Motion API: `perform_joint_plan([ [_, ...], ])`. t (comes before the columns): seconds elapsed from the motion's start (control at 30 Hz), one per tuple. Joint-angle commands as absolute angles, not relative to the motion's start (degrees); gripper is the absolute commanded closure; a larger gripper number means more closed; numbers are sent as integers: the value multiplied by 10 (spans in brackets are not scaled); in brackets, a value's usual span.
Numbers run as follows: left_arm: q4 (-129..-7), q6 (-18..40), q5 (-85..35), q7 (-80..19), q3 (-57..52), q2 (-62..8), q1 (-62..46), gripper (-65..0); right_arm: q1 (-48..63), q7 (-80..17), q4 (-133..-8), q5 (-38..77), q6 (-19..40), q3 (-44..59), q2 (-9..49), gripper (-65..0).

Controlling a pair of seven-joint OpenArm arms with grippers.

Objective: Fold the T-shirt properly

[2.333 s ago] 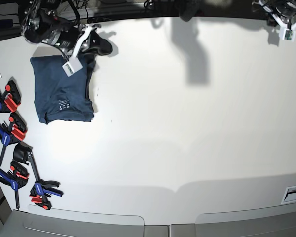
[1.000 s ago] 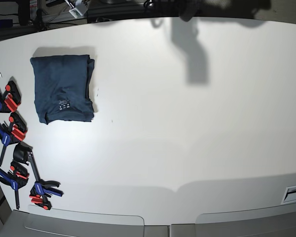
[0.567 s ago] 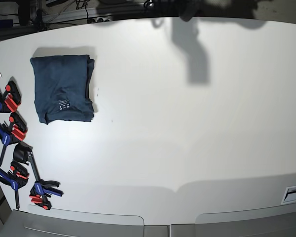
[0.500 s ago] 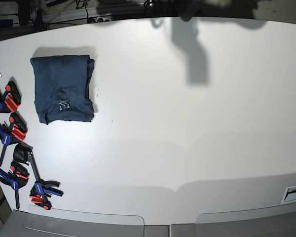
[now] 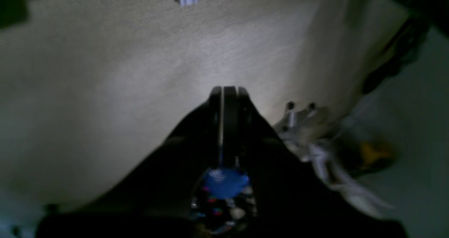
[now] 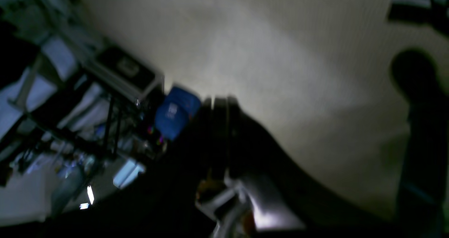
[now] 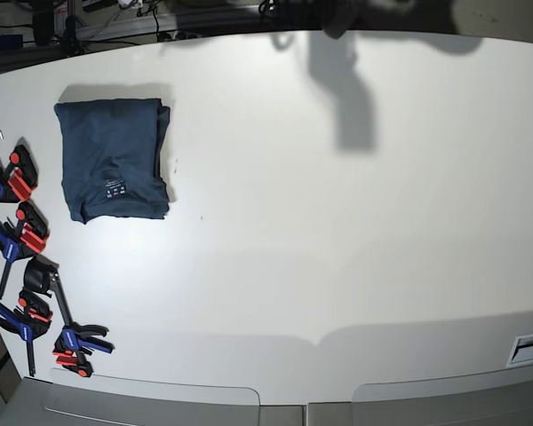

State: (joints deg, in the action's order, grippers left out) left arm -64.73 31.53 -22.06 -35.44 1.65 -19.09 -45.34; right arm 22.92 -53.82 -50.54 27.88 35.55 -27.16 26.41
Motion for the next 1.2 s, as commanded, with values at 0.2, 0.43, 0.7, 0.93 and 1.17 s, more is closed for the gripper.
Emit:
perform_joint_plan([
  [0.2,-544,317,-164,-270,50,-158,-378,0,178,-465,-465,279,239,-301,243,0],
  [0.43,-429,284,-160,-208,49,-137,-298,0,176,-369,-464,187,131,-301,191,0],
  [0.7,-380,202,-133,-152,49,-134,-251,0,177,-334,-463,180,86,-301,133,0],
  [0.93,-380,158,-133,-106,49,-134,-248,0,176,-273,-463,185,-4,-301,112,0],
  [1.17,-380,119,-133,-93,49,-134,-247,0,176,-265,-462,187,-25,-301,111,0],
])
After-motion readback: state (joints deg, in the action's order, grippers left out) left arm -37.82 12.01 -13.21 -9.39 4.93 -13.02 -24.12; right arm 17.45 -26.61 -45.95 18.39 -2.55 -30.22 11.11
